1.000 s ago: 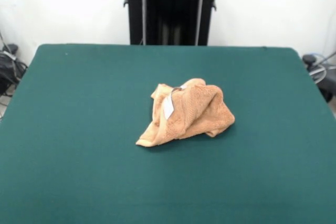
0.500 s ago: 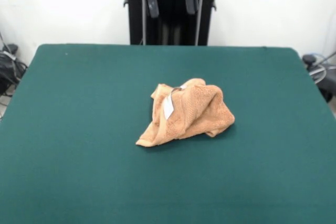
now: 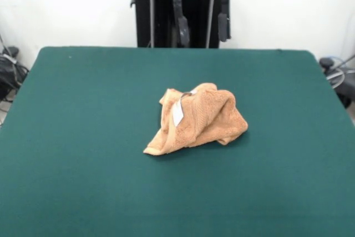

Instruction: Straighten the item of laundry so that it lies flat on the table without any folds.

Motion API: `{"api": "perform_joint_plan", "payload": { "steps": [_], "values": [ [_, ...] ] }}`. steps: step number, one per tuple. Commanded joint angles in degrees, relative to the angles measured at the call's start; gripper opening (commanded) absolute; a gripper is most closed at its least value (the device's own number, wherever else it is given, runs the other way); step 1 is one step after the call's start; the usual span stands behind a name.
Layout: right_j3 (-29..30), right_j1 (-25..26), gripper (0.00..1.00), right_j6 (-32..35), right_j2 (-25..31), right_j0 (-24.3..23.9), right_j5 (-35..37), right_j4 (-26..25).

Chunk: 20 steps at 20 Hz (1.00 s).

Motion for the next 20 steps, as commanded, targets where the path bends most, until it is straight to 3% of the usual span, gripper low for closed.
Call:
{"api": "perform_joint_plan", "payload": {
  "steps": [1, 8, 13, 20],
  "values": [
    [4.1, 2.02, 1.0, 2.38, 2.08, 2.23, 0.55, -2.38],
    [3.32, 1.93, 1.0, 1.55, 2.48, 1.64, 2.26, -1.44],
    [5.8, 2.95, 1.0, -0.2, 6.15, -2.26, 1.34, 1.17],
    [3.12, 4.01, 1.0, -0.94, 4.88, -1.9, 2.35, -2.86]
  ]
}}
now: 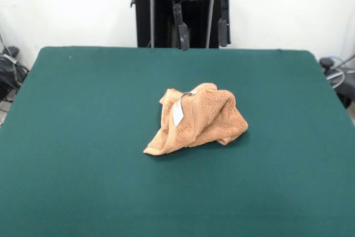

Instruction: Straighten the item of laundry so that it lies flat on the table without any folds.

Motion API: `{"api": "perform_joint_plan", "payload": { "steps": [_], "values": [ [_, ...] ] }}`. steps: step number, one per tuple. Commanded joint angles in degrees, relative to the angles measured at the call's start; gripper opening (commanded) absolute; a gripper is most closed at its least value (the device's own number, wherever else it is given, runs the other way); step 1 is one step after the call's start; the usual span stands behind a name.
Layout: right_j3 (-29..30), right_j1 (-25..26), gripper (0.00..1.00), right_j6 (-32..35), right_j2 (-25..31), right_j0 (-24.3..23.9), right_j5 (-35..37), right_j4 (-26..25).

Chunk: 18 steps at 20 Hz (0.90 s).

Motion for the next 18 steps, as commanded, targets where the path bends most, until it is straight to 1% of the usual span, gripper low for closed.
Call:
{"api": "perform_joint_plan", "payload": {
  "steps": [1, 7, 12, 18],
  "values": [
    [2.96, 2.98, 1.0, -1.35, 2.87, -0.03, 2.13, -3.14],
    [2.47, 4.28, 1.0, -2.01, 3.54, -0.67, 1.3, -3.27],
    [3.44, 1.67, 1.0, -1.15, 3.02, -0.04, 2.88, -2.56],
    [3.47, 0.78, 1.0, -0.81, 2.76, 0.34, 3.74, -2.27]
  ]
}}
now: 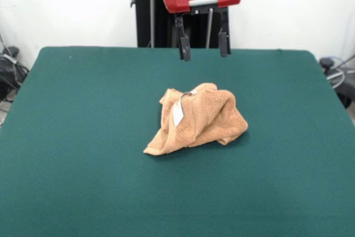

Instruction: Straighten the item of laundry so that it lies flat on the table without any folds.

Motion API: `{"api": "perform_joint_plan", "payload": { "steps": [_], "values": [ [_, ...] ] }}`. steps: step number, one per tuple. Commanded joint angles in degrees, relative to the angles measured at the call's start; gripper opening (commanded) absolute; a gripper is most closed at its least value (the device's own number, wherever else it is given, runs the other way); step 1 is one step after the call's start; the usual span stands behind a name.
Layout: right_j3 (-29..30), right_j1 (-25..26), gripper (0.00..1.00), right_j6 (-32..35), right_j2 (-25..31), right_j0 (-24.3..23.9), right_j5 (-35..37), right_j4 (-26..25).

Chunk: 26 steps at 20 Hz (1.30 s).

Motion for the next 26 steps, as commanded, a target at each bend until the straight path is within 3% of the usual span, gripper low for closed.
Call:
{"api": "perform_joint_plan", "payload": {
  "steps": [1, 14, 26],
  "values": [
    [3.5, -1.51, 1.0, -0.64, 2.69, 0.48, 3.79, -2.15],
    [3.25, -2.8, 1.0, -0.43, 2.0, 1.06, 5.71, -2.04],
    [4.07, 0.75, 1.0, 0.15, 2.21, 0.86, 0.02, -3.62]
  ]
}}
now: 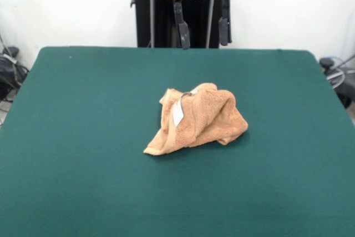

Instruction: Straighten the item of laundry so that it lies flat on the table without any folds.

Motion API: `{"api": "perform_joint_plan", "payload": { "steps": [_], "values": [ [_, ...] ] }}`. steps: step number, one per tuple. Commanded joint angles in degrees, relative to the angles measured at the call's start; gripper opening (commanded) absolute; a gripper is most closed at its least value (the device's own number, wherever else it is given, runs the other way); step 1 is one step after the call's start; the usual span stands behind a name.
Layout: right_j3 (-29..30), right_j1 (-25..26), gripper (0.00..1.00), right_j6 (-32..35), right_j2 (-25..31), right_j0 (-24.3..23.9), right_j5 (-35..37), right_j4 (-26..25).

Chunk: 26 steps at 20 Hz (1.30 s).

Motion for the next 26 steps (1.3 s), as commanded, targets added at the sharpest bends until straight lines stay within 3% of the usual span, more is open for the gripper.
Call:
{"api": "perform_joint_plan", "payload": {
  "steps": [1, 10, 26],
  "values": [
    [4.01, 3.34, 1.0, 0.24, 2.15, 0.76, -0.26, -3.73],
    [3.54, 5.58, 1.0, 0.67, 2.19, 1.14, -2.28, -4.26],
    [3.4, 4.59, 1.0, 0.36, 2.1, 1.16, -0.77, -3.98]
  ]
}}
